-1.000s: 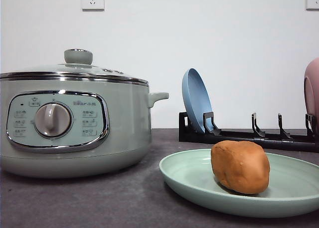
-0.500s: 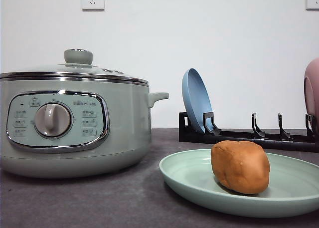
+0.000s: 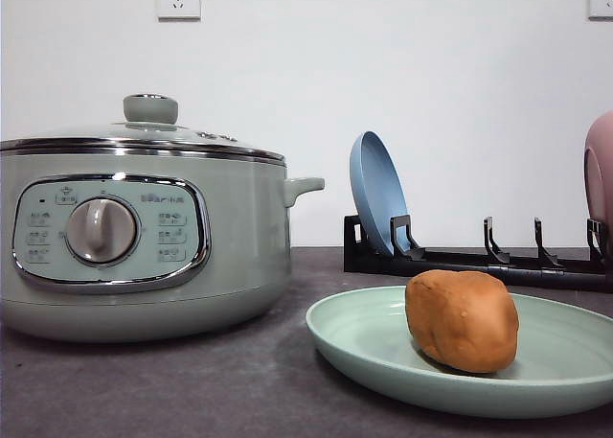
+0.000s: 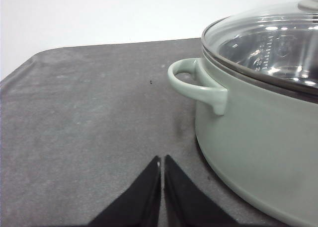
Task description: Transfer potato from steamer to green plate
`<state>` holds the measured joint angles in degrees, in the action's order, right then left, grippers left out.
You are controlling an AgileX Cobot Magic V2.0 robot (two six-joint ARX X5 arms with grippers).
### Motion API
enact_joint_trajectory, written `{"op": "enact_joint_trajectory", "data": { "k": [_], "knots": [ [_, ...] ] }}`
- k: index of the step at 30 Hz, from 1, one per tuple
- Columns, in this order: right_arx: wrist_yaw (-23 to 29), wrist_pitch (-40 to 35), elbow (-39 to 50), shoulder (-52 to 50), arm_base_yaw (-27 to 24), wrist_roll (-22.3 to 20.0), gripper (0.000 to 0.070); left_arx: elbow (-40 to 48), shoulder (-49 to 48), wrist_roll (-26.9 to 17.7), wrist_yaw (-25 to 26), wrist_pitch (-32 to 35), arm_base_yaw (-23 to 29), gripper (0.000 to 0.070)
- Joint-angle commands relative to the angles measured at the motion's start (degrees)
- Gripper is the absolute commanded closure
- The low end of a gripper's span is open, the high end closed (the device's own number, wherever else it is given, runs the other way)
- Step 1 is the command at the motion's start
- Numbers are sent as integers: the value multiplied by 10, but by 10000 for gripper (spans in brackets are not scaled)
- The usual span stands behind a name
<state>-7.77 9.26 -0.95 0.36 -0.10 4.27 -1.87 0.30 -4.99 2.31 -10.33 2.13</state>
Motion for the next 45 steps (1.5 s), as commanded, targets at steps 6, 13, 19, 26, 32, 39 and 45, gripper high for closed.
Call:
{"op": "enact_joint_trajectory", "data": {
  "k": [6, 13, 19, 26, 32, 39, 45],
  "knots": [
    [1, -2, 3, -2, -1, -2, 700, 12, -1, 3, 0, -4, 1, 698],
    [1, -2, 3, -2, -1, -2, 700, 12, -1, 3, 0, -4, 1, 698],
    [1, -2, 3, -2, -1, -2, 700, 12, -1, 3, 0, -4, 1, 698],
    [1, -2, 3, -2, -1, -2, 700, 12, -1, 3, 0, -4, 1, 698],
    [1, -2, 3, -2, -1, -2, 700, 12, -1, 3, 0, -4, 1, 698],
    [1, -2, 3, -2, -1, -2, 700, 12, -1, 3, 0, -4, 1, 698],
    [1, -2, 3, -2, -1, -2, 700, 12, -1, 3, 0, -4, 1, 698]
  ]
}}
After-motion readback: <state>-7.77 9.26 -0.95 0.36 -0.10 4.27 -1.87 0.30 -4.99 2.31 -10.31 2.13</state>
